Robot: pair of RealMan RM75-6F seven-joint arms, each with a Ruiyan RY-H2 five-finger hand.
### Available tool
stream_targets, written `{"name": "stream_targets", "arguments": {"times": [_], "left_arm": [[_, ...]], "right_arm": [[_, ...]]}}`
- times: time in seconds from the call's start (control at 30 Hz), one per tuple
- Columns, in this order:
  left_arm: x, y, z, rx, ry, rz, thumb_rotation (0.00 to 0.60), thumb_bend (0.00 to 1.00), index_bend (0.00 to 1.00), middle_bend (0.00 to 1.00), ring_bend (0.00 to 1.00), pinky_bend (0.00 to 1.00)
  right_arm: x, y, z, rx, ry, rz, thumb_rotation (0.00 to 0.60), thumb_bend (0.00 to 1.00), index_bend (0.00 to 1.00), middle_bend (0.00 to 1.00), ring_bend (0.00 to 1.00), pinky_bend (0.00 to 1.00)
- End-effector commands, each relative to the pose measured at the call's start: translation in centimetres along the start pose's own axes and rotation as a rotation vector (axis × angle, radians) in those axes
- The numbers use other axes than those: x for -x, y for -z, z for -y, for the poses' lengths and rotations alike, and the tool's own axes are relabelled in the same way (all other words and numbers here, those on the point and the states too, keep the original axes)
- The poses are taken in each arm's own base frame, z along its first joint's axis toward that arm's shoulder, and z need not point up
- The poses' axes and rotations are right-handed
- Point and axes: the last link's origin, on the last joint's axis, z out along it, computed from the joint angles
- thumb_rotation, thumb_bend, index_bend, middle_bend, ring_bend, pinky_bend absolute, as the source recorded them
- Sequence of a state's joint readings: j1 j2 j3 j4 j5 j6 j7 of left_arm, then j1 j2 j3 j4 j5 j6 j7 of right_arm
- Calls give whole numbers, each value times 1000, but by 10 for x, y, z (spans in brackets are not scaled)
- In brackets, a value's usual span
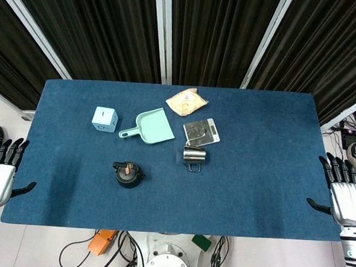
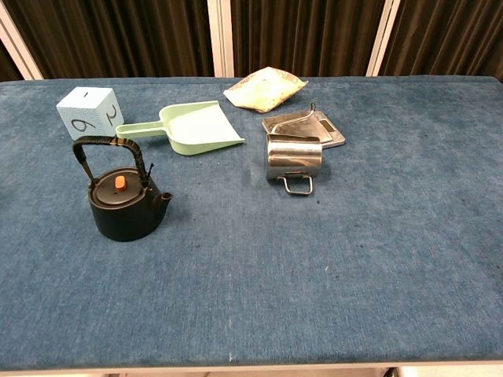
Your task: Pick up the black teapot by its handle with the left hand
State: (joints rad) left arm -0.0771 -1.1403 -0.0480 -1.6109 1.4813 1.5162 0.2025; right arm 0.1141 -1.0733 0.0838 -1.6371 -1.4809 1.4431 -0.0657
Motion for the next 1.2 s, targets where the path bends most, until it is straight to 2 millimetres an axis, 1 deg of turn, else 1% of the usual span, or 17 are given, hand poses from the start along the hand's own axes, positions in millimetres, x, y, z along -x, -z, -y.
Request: {"name": "stream_targets", "arguments": {"times": [0.03,0.23,0.37,0.43,0.57,0.7,0.77,0.87,0.97,1.1,1.2], "left_arm": [[1,0,-1,1,2,8,600,81,49,61,35,0],[1,1,-6,17,7,0,600,81,49,61,36,0],[-5,-7,-17,66,11,-10,600,81,49,62,36,0],[-10,-16,-28,111,19,-14,600,81,61,72,43,0],[-20,-38,-59,224,35,-4,600,81,111,135,94,0],[-25,-61,-101,361,33,37,600,81,153,175,143,0],[-25,-71,-118,407,16,54,600,81,174,192,162,0],[-20,-85,-147,463,-13,97,600,81,190,225,183,0],[-13,-93,-168,480,-46,138,600,81,210,258,214,0],[-3,-97,-191,486,-53,176,600,81,238,288,246,0],[6,-97,-200,476,-76,209,600,81,264,326,294,0]], "right_arm": [[1,-1,1,-2,-3,5,600,44,0,25,0,0],[-1,0,-3,0,-8,-4,600,43,0,25,0,0],[-7,3,-7,5,-10,-31,600,43,0,25,0,0],[-10,5,-9,7,-11,-45,600,43,0,25,0,0],[-14,7,-11,6,-12,-59,600,43,0,25,0,0],[-16,8,-10,0,-20,-64,600,44,0,25,0,0],[-16,8,-10,-2,-21,-63,600,43,0,25,0,0],[-17,8,-9,-8,-17,-60,600,43,0,22,0,0],[-18,8,-8,-10,-14,-59,600,43,0,21,0,0],[-18,8,-9,-5,-12,-50,600,43,0,21,0,0],[-18,8,-9,-3,-10,-47,600,43,0,21,0,0]]}}
